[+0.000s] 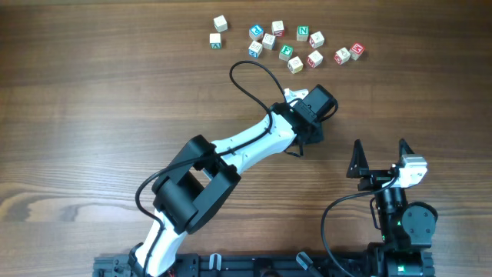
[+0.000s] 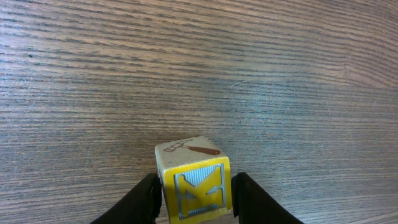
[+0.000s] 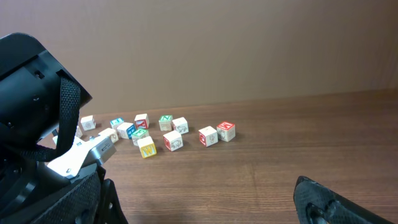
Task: Form a horizontal line
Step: 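Carry the yellow K block right and set it down mid-table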
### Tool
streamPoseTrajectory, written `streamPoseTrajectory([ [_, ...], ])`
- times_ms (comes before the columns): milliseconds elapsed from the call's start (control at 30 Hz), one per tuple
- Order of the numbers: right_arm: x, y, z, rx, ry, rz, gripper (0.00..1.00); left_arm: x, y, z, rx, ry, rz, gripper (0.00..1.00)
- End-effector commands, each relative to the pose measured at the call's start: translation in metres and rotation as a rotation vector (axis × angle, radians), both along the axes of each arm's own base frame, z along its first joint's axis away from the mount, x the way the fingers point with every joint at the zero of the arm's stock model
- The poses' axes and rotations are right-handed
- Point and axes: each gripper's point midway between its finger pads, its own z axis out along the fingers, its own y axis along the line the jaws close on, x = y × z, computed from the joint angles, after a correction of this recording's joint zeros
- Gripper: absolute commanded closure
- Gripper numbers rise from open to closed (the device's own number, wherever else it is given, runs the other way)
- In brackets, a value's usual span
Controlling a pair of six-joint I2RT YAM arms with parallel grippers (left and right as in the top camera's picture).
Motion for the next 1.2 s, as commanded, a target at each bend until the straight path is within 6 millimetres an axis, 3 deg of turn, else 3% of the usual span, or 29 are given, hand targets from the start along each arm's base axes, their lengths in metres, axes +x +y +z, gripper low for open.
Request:
streamPoseTrajectory([
  [0,0.0,-0.003,0.001,0.0,-0.006,-0.018,0.0,-0.001,0.003,-0.01,0.024,0.002,0.008,0.71],
  [100,0.0,-0.003,0.001,0.0,-0.006,-0.018,0.0,-0.002,0.003,-0.01,0.022,0.007,0.006,0.76],
  [467,0.0,-0.003,0.001,0.0,-0.006,-0.018,0.0,-0.028,-0.009,-0.011,-0.047,0.139,-0.055,0.72],
  [600,0.0,-0.003,0.001,0.0,-0.006,-0.018,0.0,-0.031,-0.008,-0.012,-0.045,0.154,-0.058,0.64],
  [767,0.0,-0.003,0.001,0.0,-0.006,-0.018,0.0,-0.032,-0.012,-0.011,-0.054,0.146,-0.066,0.64],
  [933,0.0,-0.003,0.001,0.0,-0.006,-0.018,0.0,-0.031,-0.036,-0.002,-0.105,0.065,-0.153,0.65],
  [1167,0.0,-0.003,0.001,0.0,-0.006,-0.018,0.0,0.001,-0.073,0.029,-0.257,-0.126,-0.205,0.65],
])
